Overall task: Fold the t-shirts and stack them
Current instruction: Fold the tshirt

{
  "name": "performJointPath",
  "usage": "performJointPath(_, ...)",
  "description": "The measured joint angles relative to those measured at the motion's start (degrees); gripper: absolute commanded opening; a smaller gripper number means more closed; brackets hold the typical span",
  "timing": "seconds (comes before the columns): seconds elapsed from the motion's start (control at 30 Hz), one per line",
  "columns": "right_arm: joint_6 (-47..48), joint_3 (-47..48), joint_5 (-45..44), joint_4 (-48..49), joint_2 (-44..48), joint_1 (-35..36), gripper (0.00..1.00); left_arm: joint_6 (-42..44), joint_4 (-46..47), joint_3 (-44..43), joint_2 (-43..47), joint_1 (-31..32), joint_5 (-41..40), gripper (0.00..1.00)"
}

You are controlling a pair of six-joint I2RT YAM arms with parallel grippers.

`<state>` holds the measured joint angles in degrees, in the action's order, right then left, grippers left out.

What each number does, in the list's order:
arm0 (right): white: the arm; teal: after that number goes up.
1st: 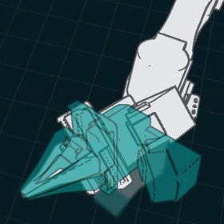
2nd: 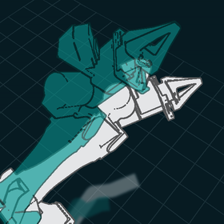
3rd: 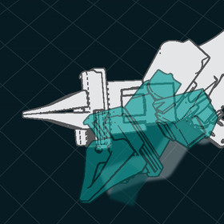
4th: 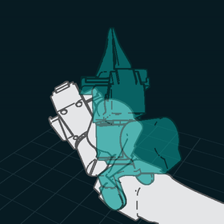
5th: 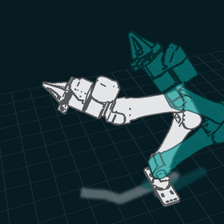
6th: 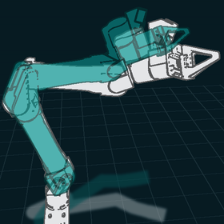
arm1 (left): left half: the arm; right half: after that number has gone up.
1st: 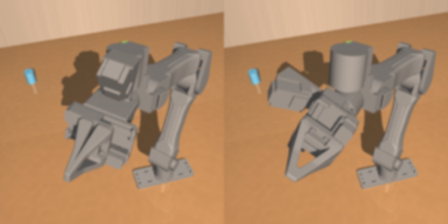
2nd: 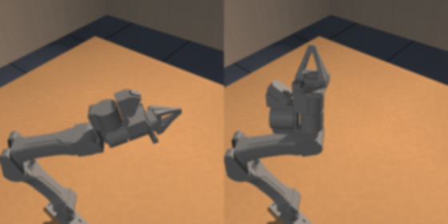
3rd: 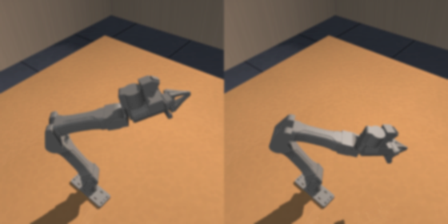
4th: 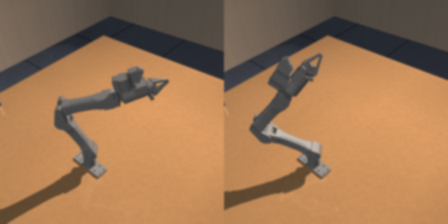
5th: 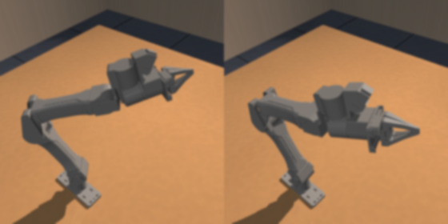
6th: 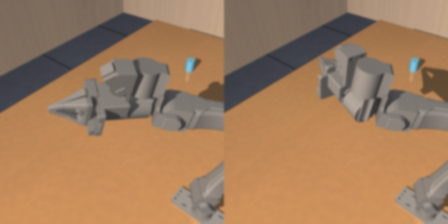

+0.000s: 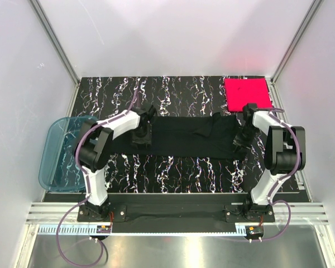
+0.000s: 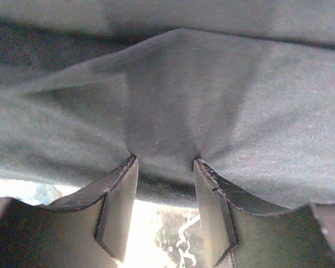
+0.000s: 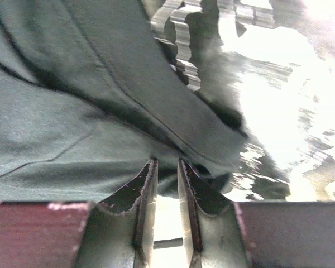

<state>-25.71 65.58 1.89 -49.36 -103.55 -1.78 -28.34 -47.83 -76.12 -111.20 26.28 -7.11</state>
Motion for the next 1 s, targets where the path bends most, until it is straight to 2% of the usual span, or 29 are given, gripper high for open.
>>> performJointPath(0.17,1.84,0.35,-2.34,-3.02,4.81,-0.79,0.38,1.16,-2.40,2.78,2.45,4.09,0.96,0.58)
performJointPath(0.23,2.89,1.64,-1.90,-3.93,7.06,-0.79,0.44,1.86,-3.96,3.34,3.54,4.57,2.03,0.61)
performJointPath(0.3,3.58,3.19,-0.04,-4.07,8.87,-0.72,0.46,2.47,-5.14,3.10,5.20,4.48,2.47,0.63)
performJointPath(0.43,4.17,6.88,4.26,-3.26,9.75,0.37,0.46,3.02,-6.58,-0.39,9.14,3.80,2.34,0.63)
performJointPath(0.53,4.00,7.26,7.80,-1.05,6.73,1.09,0.42,2.99,-5.84,-2.23,10.78,1.92,2.45,0.63)
performJointPath(0.63,2.73,5.46,10.93,2.14,1.68,0.42,0.40,2.89,-5.62,-1.88,11.06,-1.68,2.82,0.62)
performJointPath(0.77,0.70,-0.74,14.78,4.57,-2.36,-4.04,0.39,2.91,-5.57,0.20,12.00,-6.80,2.71,0.62)
performJointPath(1.0,2.03,-4.07,11.06,2.99,2.58,-6.10,0.41,3.06,-5.20,3.67,17.03,-8.70,2.60,0.62)
